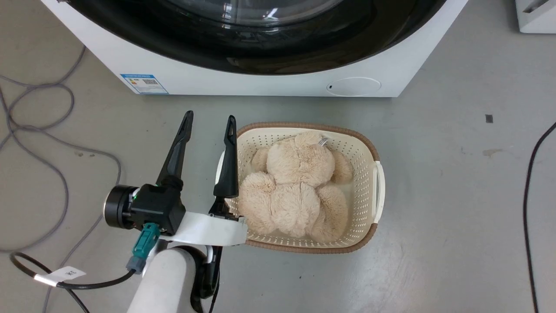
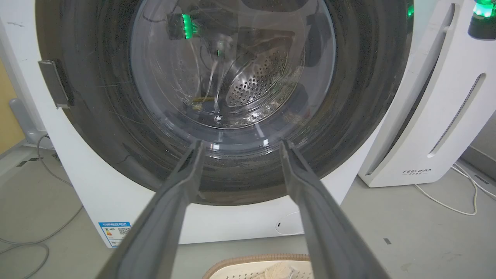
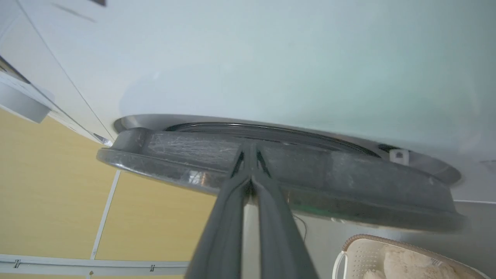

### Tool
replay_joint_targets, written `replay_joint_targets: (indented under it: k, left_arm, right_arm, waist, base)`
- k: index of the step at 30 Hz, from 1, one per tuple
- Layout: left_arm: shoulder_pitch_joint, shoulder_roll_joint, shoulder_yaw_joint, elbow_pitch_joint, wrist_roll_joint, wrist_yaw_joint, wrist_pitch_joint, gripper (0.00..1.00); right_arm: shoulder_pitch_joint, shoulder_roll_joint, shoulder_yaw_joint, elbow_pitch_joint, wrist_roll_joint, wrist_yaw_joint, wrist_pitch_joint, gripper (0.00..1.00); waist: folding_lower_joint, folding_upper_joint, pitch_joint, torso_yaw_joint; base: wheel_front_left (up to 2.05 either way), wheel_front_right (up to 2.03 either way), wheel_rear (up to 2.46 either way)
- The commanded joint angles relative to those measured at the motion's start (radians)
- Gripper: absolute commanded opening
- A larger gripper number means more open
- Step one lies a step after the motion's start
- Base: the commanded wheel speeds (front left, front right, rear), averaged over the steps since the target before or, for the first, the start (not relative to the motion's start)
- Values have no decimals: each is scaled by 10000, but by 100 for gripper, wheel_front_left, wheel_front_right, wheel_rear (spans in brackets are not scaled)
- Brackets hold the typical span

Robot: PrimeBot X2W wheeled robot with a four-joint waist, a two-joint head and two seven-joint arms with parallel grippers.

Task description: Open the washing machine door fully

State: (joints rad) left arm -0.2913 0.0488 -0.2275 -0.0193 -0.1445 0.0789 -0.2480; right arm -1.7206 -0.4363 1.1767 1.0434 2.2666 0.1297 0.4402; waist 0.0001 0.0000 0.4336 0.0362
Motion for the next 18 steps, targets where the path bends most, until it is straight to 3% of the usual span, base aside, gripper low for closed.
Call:
replay_joint_targets:
  k: [1,18]
  left_arm:
    - [-189,18,-83,-43,-67,78,-103,100]
    - [-266,15,-138,54,-158,137,-137,100]
  right_arm:
    - [-465,-4,308,265,493,10,134,0]
    - [-28,341,934,79,544,10,1223,0]
  waist:
    - [-1,0,57,17]
    - [-1,0,129,30]
  base:
    - [0,0,0]
    - [0,0,0]
